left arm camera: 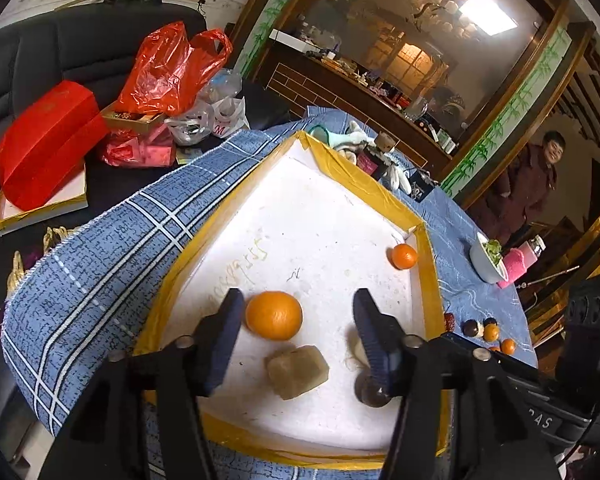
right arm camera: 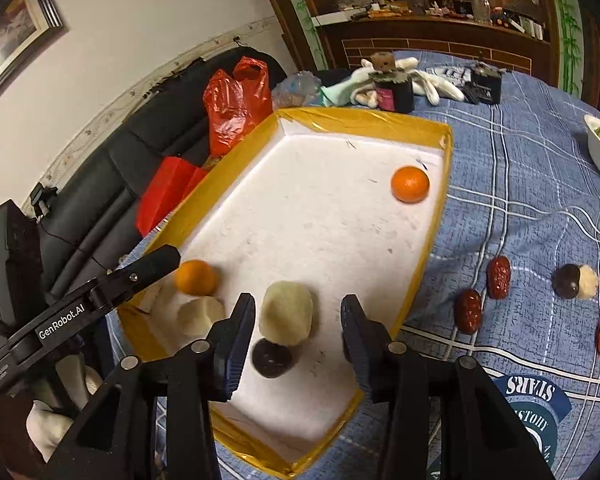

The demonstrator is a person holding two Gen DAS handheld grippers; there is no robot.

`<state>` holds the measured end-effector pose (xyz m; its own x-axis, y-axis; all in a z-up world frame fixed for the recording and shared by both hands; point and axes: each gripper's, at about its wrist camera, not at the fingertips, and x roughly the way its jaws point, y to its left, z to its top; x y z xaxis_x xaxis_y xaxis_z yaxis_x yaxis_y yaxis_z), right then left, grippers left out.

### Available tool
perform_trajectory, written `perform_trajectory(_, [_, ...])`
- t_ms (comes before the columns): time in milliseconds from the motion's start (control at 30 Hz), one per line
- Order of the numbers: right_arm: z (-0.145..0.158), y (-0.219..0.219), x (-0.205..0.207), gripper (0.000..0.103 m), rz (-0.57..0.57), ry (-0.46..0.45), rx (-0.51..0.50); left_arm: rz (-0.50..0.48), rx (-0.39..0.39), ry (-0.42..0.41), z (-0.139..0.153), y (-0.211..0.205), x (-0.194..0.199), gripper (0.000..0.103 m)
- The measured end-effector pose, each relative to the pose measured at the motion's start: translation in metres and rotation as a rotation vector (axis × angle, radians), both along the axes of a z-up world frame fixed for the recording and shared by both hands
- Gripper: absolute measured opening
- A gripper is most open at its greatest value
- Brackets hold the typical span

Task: Organize fruits
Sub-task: 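Release the mandarin and yam piece into the white tray from both tools, then move both open tools back over the remaining fruits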

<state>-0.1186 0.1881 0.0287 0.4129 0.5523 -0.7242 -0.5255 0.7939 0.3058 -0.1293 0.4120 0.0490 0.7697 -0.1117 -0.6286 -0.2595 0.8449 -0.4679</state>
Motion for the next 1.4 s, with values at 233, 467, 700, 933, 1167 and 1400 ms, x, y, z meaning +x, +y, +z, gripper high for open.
perform_trajectory(233, [0.019,-0.02,-0.016,0.057,-0.023,-0.048,0.024,0.018,-0.009,-0.004,0.016,-0.013,-0.006,0.082])
perform_trajectory(467, [0.028,-0.069,-0.03,0.061,-0.114,-0.082,0.063,-0.076,0.039,-0.019,0.035,-0.058,-0.006,0.084])
perform_trajectory(700, [0.041,-0.134,-0.052,0.08,-0.293,-0.236,0.087,-0.178,0.132,-0.056,0.055,-0.111,-0.011,0.084])
perform_trajectory(933, [0.028,-0.196,-0.055,0.08,-0.429,-0.156,0.137,-0.251,0.249,-0.052,0.064,-0.161,-0.013,0.084])
perform_trajectory(1167, [0.013,-0.234,-0.067,0.08,-0.512,-0.125,0.176,-0.279,0.436,-0.058,0.067,-0.216,-0.023,0.084])
perform_trajectory(1400, [0.005,-0.243,-0.073,0.08,-0.533,-0.113,0.175,-0.283,0.5,-0.061,0.067,-0.237,-0.028,0.084])
